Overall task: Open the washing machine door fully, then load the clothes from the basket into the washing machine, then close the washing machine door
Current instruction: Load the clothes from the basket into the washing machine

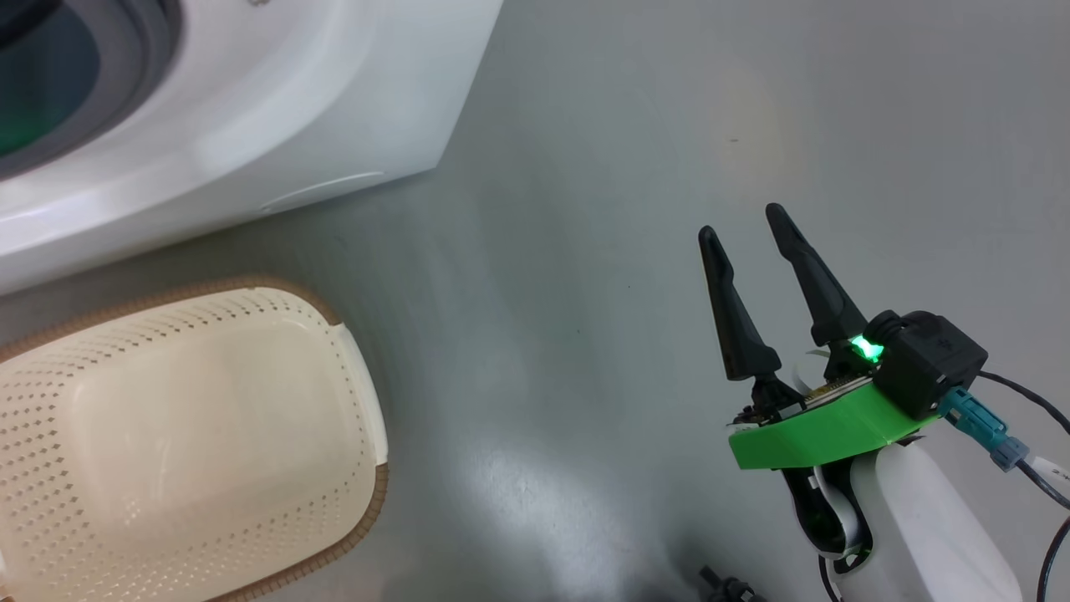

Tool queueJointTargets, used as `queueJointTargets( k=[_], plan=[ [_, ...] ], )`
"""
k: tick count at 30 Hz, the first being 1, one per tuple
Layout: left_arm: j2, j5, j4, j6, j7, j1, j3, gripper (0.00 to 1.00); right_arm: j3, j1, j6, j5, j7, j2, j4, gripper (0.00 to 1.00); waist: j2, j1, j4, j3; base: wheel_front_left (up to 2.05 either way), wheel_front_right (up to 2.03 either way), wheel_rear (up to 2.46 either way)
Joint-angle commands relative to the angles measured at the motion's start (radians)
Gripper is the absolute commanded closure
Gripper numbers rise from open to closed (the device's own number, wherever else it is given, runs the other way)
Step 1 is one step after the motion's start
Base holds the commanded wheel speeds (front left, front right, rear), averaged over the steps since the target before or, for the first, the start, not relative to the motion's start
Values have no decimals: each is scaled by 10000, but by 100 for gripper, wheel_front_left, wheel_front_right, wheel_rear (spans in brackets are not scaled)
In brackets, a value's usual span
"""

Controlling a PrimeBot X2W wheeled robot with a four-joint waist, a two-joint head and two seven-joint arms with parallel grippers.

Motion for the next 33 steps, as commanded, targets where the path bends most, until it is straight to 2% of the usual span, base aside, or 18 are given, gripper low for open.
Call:
queueJointTargets(
  k=[1, 6, 14, 20, 25, 33],
  plan=[
    [530, -122, -82, 8, 55, -307, 126, 0, 225, 70, 44, 25, -80, -18, -156, 0, -1, 0, 13, -74, 0, 0, 0],
    [451, -550, 209, 8, -16, -315, -363, 0, 266, 63, 44, 61, -80, -18, -46, 0, -1, 0, 34, -375, 0, 0, 0],
    [259, -862, 329, 8, -1756, 480, -930, 0, 164, 101, 44, 66, -80, -18, 199, 0, -1, 0, 202, -1234, 0, 0, 0],
    [-30, -735, 232, 8, -2231, 1111, -1107, 0, 143, 90, 44, 11, -80, -18, 505, 0, -1, 0, 546, -1944, 0, 0, 0],
    [-376, -535, -308, 8, -2257, 2005, -268, 0, 9, 105, 44, -78, -80, -18, 738, 0, -1, 0, 929, -2605, 0, 0, 0],
    [-1055, 561, -1342, 8, -2260, 4169, 1404, 0, -107, 220, 44, -175, -80, -18, 1131, 0, -1, 0, 1543, -3733, 0, 0, 0]
  ],
)
